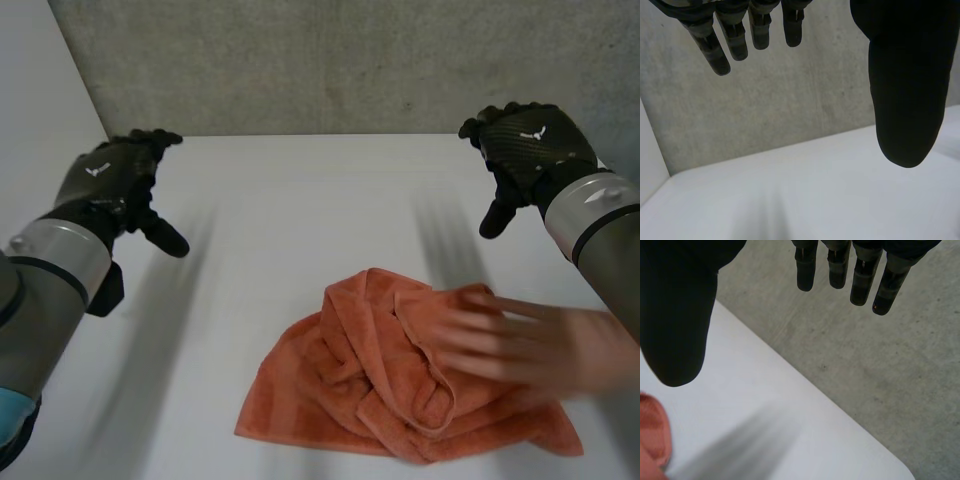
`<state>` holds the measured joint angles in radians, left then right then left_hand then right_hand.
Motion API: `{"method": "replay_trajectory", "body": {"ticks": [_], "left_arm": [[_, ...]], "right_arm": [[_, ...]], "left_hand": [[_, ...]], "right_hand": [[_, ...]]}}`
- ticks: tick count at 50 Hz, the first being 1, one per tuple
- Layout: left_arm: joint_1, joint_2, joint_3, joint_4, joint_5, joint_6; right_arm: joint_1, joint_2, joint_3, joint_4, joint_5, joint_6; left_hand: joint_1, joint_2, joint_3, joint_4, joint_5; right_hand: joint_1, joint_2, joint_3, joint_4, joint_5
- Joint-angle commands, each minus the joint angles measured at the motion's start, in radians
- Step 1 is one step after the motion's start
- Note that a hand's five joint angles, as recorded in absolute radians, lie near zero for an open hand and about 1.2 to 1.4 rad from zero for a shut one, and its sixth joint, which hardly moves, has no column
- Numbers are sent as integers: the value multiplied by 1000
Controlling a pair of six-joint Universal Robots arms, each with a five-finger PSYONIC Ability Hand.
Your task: Fold the laundry
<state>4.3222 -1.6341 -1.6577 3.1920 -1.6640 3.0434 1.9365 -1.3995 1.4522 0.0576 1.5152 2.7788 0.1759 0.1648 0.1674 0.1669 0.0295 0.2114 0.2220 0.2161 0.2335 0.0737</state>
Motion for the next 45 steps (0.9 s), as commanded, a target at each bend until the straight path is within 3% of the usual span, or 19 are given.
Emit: {"method": "replay_trajectory", "body": {"ticks": [1,13,15,20,27,34,40,43,45], "left_arm": [[-67,-55,-1,-1,0,5],[-210,-156,1,-3,15,8],[-260,-208,16,5,26,20],[-291,-312,76,28,82,89],[-314,-444,148,63,158,230],[-315,-550,213,83,162,315],[-315,-602,257,92,171,322],[-315,-616,269,92,182,324],[-317,-624,277,92,190,324]], "right_arm": [[1,-1,39,5,-3,-16],[2,-23,120,76,-38,-41],[2,-29,155,116,-93,-109],[-11,-26,214,114,-159,-234],[-13,4,244,70,-259,-297],[-13,125,235,54,-374,-304],[-8,198,221,56,-377,-340],[-4,226,217,61,-374,-384],[-4,244,214,64,-366,-433]], "left_hand": [[-1,10,7,8,-29],[-1,10,7,8,-29],[-1,10,7,8,-29],[17,28,25,26,-11],[46,57,55,55,18],[193,204,202,202,165],[302,313,310,311,274],[463,474,471,472,434],[528,539,536,537,500]], "right_hand": [[-37,-48,-42,-59,-74],[-37,-48,-42,-59,-74],[-37,-48,-42,-59,-74],[-37,-48,-42,-59,-74],[-3,-14,-8,-25,-40],[138,127,133,116,101],[217,206,212,195,180],[290,280,286,268,254],[422,411,417,399,385]]}}
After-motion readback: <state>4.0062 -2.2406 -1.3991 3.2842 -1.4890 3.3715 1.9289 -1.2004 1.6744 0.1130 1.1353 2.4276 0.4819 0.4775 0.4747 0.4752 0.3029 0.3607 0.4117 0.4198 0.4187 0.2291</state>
